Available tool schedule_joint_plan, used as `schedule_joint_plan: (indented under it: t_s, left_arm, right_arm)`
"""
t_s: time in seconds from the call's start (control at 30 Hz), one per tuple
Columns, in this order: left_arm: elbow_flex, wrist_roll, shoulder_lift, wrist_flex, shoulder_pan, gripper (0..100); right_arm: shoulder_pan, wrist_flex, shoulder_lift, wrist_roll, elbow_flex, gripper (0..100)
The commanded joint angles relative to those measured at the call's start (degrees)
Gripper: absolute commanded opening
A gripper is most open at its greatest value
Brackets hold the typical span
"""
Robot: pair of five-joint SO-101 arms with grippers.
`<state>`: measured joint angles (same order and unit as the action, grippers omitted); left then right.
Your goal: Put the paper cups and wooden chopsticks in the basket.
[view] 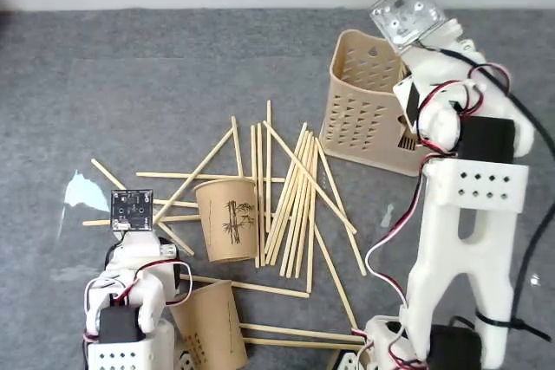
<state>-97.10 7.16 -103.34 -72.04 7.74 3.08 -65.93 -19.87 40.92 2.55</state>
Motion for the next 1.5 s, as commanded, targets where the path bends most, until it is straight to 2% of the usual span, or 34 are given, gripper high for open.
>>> schedule_joint_plan:
  t_s: [0.0,0.1,0.2,0.43,0.67,0.77,0.9,1.03,1.3,1.47]
  left_arm:
    - [0.66,-0.53,-0.88,-0.35,0.09,1]
    - [0.66,-0.53,-0.88,-0.35,0.09,1]
    - [0.66,-0.53,-0.88,-0.35,0.09,1]
    - [0.66,-0.53,-0.88,-0.35,0.09,1]
    - [0.66,-0.53,-0.88,-0.35,0.09,1]
    - [0.66,-0.53,-0.88,-0.35,0.09,1]
    - [0.66,-0.53,-0.88,-0.35,0.09,1]
    - [0.66,-0.53,-0.88,-0.35,0.09,1]
    - [0.66,-0.53,-0.88,-0.35,0.09,1]
    - [0.66,-0.53,-0.88,-0.35,0.09,1]
  right_arm:
    - [-0.48,-0.92,-3.21,-3.78,1.58,13.6]
    - [-1.27,-3.03,-3.56,-9.85,4.4,13.6]
    - [-4.0,-11.12,-4.44,-14.68,6.86,13.4]
    - [-13.93,-27.47,-5.41,-25.05,7.21,13.5]
    - [-27.03,-36.35,-5.14,-36.04,6.77,13.6]
    - [-32.13,-35.03,-5.05,-40.53,3.6,13.7]
    - [-37.67,-26.95,-5.05,-41.41,-4.31,13.8]
    - [-40.22,-18.59,-3.91,-41.41,-9.93,13.8]
    - [-44.35,-12.26,4.09,-40.97,-10.46,13.9]
    - [-46.02,-9.89,9.36,-40.35,-10.46,24.2]
